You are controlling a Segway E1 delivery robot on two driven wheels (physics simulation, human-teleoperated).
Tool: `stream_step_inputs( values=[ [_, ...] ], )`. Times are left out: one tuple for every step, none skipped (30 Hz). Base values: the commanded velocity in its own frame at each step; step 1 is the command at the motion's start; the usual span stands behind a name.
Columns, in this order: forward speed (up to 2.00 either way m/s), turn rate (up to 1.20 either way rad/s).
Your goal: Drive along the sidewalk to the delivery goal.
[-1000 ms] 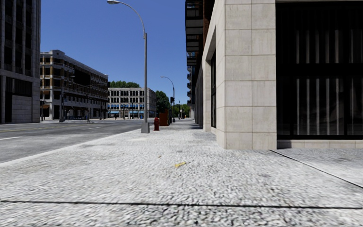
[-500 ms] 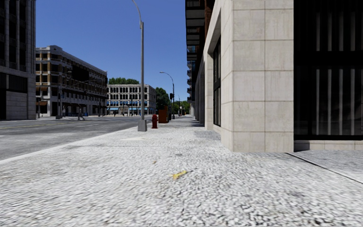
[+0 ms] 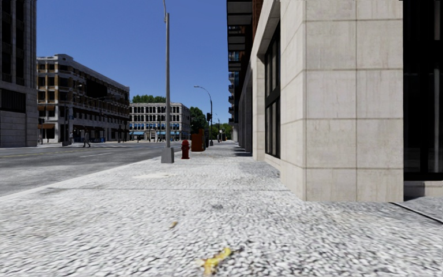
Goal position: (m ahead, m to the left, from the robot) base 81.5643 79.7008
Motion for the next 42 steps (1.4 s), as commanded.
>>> stream_step_inputs(
  values=[
    [2.00, 0.00],
    [2.00, 0.00],
    [2.00, 0.00],
    [2.00, 0.00],
    [2.00, 0.00],
    [2.00, 0.00],
    [2.00, 0.00],
    [2.00, 0.00],
    [2.00, 0.00],
    [2.00, 0.00],
    [2.00, 0.00],
    [2.00, 0.00],
    [2.00, 0.00],
    [2.00, 0.00],
    [2.00, 0.00],
    [2.00, 0.00],
    [2.00, 0.00],
    [2.00, 0.00],
    [2.00, 0.00],
    [2.00, 0.00],
    [2.00, 0.00],
    [2.00, 0.00],
    [2.00, 0.00],
    [2.00, 0.00],
    [2.00, 0.00],
    [2.00, 0.00],
    [2.00, 0.00],
    [2.00, 0.00],
    [2.00, 0.00],
    [2.00, 0.00],
    [2.00, 0.00],
    [2.00, 0.00],
    [2.00, 0.00],
    [2.00, 0.00],
    [2.00, 0.00],
    [2.00, 0.00],
    [2.00, 0.00],
    [2.00, -0.03],
    [2.00, -0.09],
    [2.00, -0.11],
    [2.00, -0.15],
    [2.00, -0.15]
  ],
)
